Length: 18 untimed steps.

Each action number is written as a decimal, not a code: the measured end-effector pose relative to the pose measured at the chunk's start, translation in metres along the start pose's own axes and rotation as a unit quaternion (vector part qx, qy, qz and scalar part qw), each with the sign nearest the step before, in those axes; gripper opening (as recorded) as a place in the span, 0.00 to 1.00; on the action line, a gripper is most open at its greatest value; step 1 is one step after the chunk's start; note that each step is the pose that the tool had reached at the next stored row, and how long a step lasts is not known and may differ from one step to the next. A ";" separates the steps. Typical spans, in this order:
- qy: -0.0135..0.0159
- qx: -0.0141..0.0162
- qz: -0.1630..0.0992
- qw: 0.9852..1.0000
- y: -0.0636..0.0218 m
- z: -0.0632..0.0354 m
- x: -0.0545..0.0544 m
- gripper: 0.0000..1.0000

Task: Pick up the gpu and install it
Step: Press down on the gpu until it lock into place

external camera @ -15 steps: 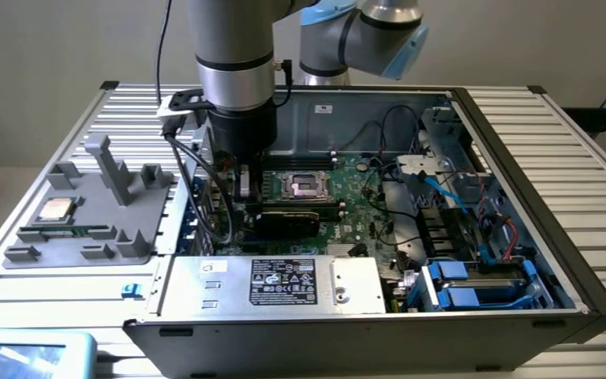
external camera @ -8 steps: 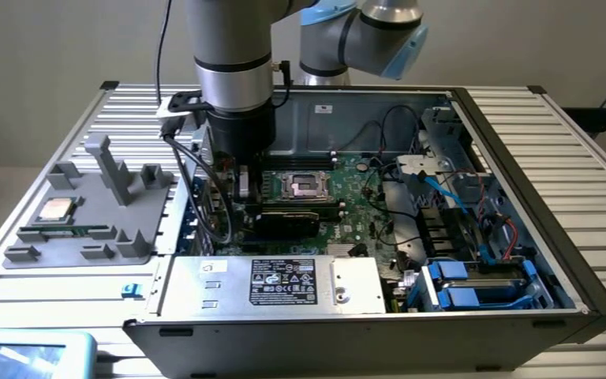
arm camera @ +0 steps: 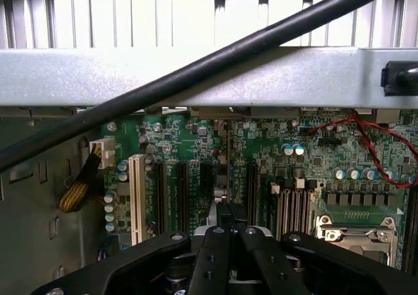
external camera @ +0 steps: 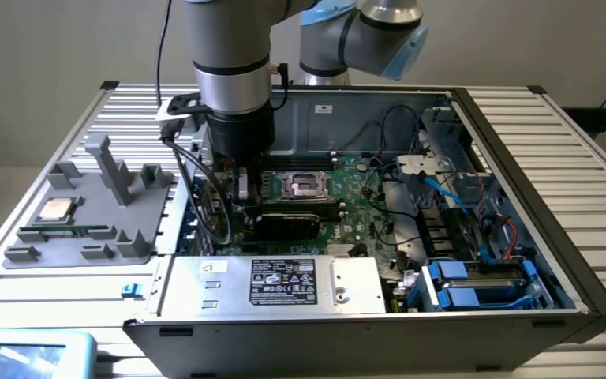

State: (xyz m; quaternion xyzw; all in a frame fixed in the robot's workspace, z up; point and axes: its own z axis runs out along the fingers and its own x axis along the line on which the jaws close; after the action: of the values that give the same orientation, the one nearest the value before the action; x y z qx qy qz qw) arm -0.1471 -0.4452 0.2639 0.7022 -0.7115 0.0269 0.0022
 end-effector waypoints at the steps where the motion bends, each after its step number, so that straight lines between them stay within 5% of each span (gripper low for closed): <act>1: 0.000 0.000 0.000 1.000 0.0000 0.0002 0.000 0.09; 10: 0.000 0.000 0.000 1.000 -0.0031 -0.0146 0.001 0.09; 18: -0.003 0.000 0.000 1.000 -0.0387 -0.0134 0.004 0.09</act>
State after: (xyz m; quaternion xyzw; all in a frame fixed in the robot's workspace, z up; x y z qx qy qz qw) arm -0.1090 -0.4487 0.2788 0.7021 -0.7116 0.0251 0.0002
